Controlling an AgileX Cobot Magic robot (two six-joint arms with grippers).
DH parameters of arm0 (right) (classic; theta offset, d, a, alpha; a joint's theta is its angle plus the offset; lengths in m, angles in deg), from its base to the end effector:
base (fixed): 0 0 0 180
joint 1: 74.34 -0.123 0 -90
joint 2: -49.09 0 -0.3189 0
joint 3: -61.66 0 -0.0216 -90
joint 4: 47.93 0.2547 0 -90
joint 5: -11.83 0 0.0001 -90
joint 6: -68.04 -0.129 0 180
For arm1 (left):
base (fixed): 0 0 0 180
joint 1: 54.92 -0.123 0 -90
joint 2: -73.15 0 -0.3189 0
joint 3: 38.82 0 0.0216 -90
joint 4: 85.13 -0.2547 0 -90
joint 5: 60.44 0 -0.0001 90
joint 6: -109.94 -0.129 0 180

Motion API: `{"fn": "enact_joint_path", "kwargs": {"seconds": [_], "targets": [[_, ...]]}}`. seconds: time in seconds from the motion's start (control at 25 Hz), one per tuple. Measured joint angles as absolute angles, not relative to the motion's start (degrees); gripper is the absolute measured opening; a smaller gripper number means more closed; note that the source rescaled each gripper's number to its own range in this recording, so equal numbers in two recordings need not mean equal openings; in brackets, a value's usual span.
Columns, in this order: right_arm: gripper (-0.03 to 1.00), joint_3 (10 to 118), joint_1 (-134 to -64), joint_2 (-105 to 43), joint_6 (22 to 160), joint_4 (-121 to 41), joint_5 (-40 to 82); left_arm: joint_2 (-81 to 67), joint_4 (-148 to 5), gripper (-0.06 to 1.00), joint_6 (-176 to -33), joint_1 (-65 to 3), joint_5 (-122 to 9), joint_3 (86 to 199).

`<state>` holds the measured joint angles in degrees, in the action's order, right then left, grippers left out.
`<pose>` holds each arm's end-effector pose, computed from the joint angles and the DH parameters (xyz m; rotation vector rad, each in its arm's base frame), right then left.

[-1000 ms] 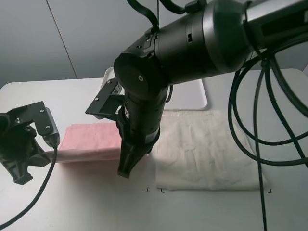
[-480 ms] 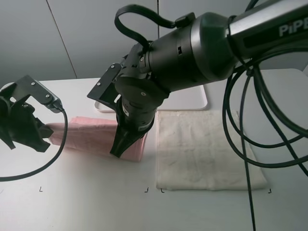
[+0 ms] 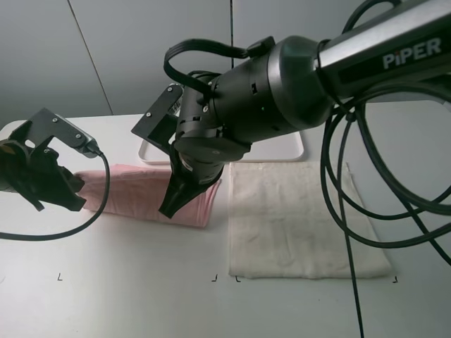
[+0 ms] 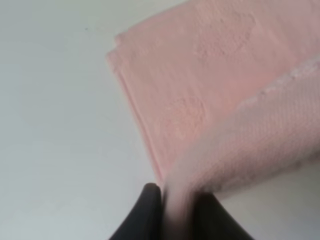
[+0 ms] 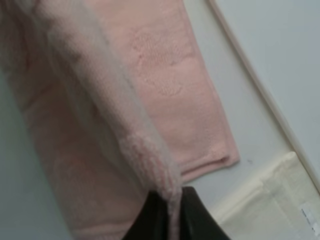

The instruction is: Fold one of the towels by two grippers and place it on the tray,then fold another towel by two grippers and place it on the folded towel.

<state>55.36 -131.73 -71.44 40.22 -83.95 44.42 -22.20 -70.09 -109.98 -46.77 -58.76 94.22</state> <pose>0.2673 0.3419 0.1521 -1.2355 2.2853 -0.1075 0.2755 -0.0405 0.1478 0.7182 2.4108 0.1097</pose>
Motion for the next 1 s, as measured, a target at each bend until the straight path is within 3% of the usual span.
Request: {"fn": "enact_joint_path", "kwargs": {"seconds": [0.2, 0.32, 0.4, 0.52, 0.6, 0.8, 1.0], "targets": [[0.00, 55.4, -129.4, -71.4, 36.6, -84.4, 42.5, -23.3, -70.1, 0.18, -109.6, -46.8, -62.1, 94.2], [0.05, 55.3, -128.3, -71.4, 35.0, -84.4, 40.6, -23.7, -70.0, 0.31, -109.5, -46.8, -63.5, 94.2], [0.21, 55.3, -128.1, -71.4, 34.7, -84.4, 38.9, -23.7, -69.6, 0.52, -109.4, -46.8, -64.5, 94.2], [0.74, 55.3, -128.1, -71.4, 32.6, -85.1, 37.3, -23.7, -66.2, 0.88, -109.3, -46.8, -66.7, 94.2], [0.94, 55.3, -128.1, -71.4, 29.5, -87.2, 37.6, -23.7, -64.3, 0.97, -109.2, -46.8, -66.8, 94.4], [1.00, 55.6, -127.7, -71.4, 28.6, -84.3, 41.3, -25.6, -58.0, 0.99, -107.9, -48.2, -56.3, 100.4], [1.00, 59.1, -123.5, -71.5, 46.6, -61.6, 47.2, -32.7, -66.1, 0.99, -89.9, -53.6, -36.6, 112.9]]}}
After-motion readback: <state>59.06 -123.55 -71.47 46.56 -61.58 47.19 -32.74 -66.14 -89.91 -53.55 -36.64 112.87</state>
